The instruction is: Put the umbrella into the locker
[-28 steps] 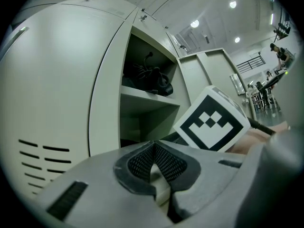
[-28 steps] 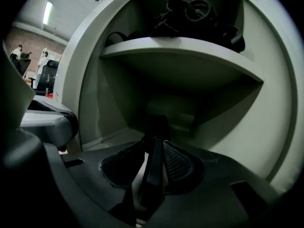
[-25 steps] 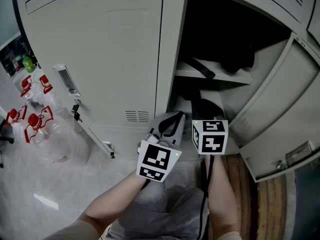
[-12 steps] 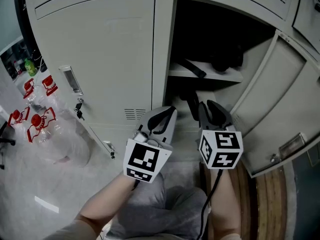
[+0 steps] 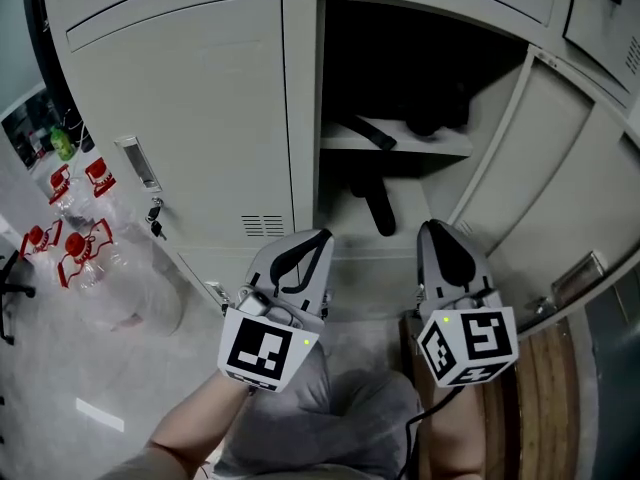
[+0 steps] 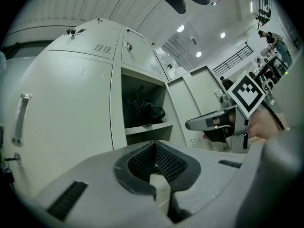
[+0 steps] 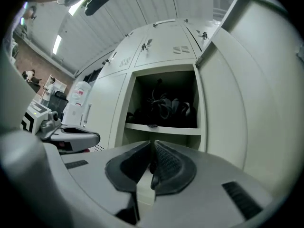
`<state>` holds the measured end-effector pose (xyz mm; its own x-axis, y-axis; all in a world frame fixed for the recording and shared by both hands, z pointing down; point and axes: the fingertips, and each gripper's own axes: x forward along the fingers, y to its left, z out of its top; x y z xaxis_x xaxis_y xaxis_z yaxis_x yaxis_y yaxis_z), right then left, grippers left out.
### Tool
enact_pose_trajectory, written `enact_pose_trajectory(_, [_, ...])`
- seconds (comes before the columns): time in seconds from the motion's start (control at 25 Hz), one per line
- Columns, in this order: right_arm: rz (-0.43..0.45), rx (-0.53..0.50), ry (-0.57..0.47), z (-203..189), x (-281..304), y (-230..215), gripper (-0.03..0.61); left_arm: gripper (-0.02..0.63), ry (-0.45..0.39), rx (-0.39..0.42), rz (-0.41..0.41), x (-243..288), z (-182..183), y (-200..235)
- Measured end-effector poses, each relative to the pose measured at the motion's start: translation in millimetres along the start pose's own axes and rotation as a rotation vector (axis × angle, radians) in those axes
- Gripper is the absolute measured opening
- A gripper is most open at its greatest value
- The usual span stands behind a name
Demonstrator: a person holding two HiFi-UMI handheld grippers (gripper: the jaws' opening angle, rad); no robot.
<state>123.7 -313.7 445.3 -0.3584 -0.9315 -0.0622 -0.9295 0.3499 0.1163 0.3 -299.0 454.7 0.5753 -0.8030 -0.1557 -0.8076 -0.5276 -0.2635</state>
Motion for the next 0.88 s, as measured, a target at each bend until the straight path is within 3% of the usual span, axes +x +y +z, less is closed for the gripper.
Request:
enact_pose_trajectory(0.36, [0.041, 0.013, -0.017, -2.7, -39.3, 16.0, 0.018, 0.008, 0.022, 0.015, -0.016, -33.7, 0.8, -14.1])
enact_pose_trajectory(0.88, [0.044, 0.028, 0.054, -47.2, -72.9, 21.7, 0.014, 0.008, 0.071, 0.008, -0.051, -50.1, -18.2, -39.5])
